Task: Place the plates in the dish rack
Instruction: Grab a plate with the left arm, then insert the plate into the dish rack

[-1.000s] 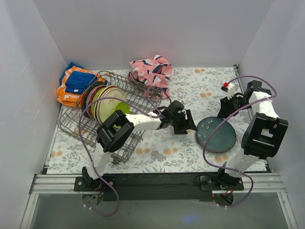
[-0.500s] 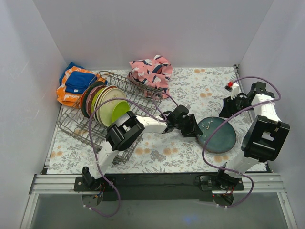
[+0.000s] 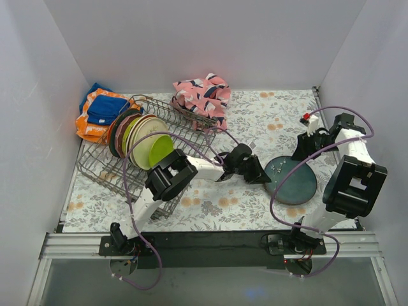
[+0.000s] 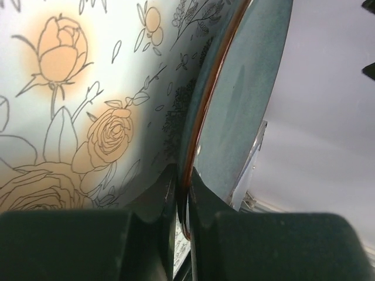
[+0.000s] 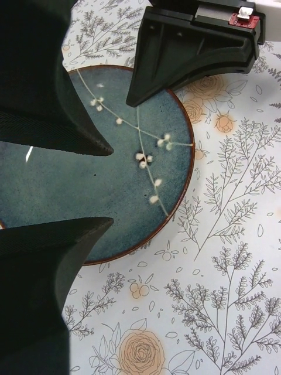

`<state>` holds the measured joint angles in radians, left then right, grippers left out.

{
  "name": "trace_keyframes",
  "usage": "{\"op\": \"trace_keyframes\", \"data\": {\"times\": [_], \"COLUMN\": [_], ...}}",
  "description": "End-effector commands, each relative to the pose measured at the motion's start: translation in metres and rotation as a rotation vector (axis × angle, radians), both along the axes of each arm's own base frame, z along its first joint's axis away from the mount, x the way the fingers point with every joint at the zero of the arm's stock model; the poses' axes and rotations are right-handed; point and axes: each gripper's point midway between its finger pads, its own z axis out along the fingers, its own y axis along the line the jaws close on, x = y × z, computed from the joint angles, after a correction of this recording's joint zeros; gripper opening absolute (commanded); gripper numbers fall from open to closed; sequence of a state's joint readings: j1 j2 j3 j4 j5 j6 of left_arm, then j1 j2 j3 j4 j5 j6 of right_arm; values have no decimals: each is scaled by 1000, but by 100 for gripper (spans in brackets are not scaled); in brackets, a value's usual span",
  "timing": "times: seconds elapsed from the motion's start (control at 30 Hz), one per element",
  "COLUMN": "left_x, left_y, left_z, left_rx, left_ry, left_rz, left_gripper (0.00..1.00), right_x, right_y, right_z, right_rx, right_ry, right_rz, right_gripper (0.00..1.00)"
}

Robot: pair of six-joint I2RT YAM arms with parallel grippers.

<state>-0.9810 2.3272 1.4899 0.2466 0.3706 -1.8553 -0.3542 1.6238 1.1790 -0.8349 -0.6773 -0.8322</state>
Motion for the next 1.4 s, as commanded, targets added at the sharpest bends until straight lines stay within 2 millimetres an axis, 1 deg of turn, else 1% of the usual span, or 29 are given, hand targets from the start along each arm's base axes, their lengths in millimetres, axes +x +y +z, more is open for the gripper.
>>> {"op": "trace_keyframes", "data": {"times": [0.0,0.07,0.1,0.17,0.2,0.23,0.3,0.33,0.4,0.43,0.53,0.57,0.63,0.67,0.73,0.77,0.87,0.9,0.93,1.07,1.17,1.33,1.37], "left_x": [-4,-1,-3,-3,-7,-10,-13,-20,-22,-27,-32,-36,-38,-39,-39,-40,-39,-39,-40,-39,-39,-39,-39], "left_y": [12,17,24,34,43,50,62,74,86,96,111,117,124,128,134,137,143,145,147,156,161,168,168], "left_z": [12,25,41,50,66,68,81,88,91,99,104,111,115,124,129,136,141,147,149,154,161,168,171], "left_rx": [23,22,12,30,21,32,33,36,52,52,68,63,72,60,68,60,70,64,68,86,86,93,88], "left_ry": [-86,-148,-176,-219,-239,-248,-268,-271,-279,-284,-290,-298,-307,-319,-330,-340,-356,-365,-373,-386,-404,-417,-421], "left_rz": [1,5,10,21,25,23,43,48,68,73,88,93,100,108,120,124,136,141,143,160,174,183,184], "left_gripper": [0,0,0,0,0,0,0,0,0,0,0,0,0,0,0,0,0,0,0,0,0,0,0], "right_x": [1,3,5,8,8,8,8,7,3,1,-8,-11,-20,-22,-27,-29,-32,-33,-33,-35,-35,-36,-35], "right_y": [1,-1,-2,-4,-3,-2,1,3,8,10,20,23,34,37,46,49,57,59,62,68,73,78,78], "right_z": [19,28,32,44,47,52,59,61,63,62,55,53,46,44,41,41,41,40,40,42,46,49,50], "right_rx": [6,-6,-11,-18,-13,-11,7,15,46,55,95,103,121,124,143,151,172,177,181,200,223,243,243], "right_ry": [-59,-86,-97,-130,-134,-143,-153,-153,-140,-132,-87,-77,-45,-38,-26,-22,-10,-5,-2,5,5,12,9], "right_rz": [-10,-11,-14,-21,-22,-26,-20,-19,-13,-9,13,21,48,56,76,83,98,102,109,115,122,130,132], "right_gripper": [52,52,52,52,52,53,53,53,54,55,57,57,57,57,57,58,58,58,58,58,58,58,58]}}
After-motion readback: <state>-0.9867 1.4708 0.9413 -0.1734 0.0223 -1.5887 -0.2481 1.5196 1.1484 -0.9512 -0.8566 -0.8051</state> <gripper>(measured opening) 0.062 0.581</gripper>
